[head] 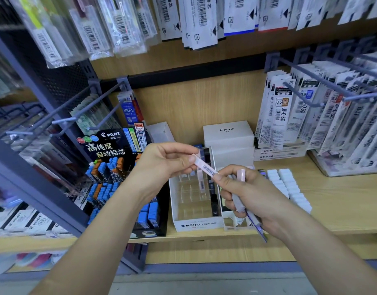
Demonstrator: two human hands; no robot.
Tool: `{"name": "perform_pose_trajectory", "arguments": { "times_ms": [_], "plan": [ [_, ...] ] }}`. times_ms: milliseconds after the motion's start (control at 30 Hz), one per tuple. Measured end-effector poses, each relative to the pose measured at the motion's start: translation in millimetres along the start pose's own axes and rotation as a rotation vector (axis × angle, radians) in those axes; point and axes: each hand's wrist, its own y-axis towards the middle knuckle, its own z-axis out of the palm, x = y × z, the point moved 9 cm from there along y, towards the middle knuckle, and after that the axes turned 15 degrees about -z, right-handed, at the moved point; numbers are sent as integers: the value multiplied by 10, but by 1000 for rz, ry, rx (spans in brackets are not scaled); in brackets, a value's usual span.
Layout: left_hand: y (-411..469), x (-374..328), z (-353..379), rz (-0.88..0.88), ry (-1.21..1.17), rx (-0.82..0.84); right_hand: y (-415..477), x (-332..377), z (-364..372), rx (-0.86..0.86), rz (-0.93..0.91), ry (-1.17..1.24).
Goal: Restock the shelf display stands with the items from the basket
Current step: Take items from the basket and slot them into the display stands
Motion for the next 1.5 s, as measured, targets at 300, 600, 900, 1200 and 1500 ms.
{"name": "perform_pose_trajectory", "arguments": {
  "times_ms": [300,600,900,1200,1500],
  "plan": [
    [111,92,-180,113,537,-326,-6,-79,-512,-345,128,315],
    [294,451,-12,163,785,-381,4,-140,-406,-282,160,385],
    [389,492,135,264,959,-356,-8,-59,-298,-161,99,329],
    [407,420,160,342,961,-412,-12,-55,-253,-174,60,316],
    [428,416,145,335,953,-452,-32,-22,-251,-139,40,258]
  ]
}}
